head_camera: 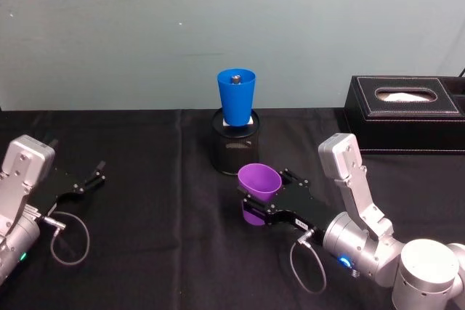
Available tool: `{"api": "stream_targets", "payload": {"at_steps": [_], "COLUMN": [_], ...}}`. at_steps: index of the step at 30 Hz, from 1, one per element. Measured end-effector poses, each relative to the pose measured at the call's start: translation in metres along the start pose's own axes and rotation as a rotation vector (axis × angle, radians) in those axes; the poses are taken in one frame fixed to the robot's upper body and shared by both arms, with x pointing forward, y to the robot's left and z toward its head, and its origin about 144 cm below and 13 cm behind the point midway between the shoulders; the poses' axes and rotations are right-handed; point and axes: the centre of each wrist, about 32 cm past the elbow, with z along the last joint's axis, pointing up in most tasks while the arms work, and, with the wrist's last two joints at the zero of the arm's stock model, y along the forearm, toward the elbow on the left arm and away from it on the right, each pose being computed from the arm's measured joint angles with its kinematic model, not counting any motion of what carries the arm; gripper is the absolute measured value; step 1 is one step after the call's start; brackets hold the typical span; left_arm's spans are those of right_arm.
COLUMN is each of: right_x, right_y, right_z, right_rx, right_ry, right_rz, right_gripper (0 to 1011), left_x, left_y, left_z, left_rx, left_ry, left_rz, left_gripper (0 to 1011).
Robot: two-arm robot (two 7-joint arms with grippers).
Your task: Pick up one cup with a gripper and tap it against the other cup.
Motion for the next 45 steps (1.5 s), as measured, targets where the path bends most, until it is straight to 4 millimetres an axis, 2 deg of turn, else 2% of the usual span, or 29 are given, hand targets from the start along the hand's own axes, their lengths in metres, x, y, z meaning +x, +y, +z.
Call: {"api": "stream_targets", "payload": {"at_steps": [19,45], "right_x": [0.001,0.000], "right_y": [0.003,0.005], "right_z": [-0.012,-0.014], "right_rx": [-0.012,-0.015], "right_ry": [0.017,0.005], "right_rz": [-0.005,0.008], "right_gripper": [734,734], "left_x": [0.000,0.000], "left_y": [0.000,0.000], "left_z": [0.000,0.000], "left_rx": [0.000,0.000], "left_ry": [0.000,0.000], "left_rz": [0.000,0.000], "left_gripper": [1000,1000]}}
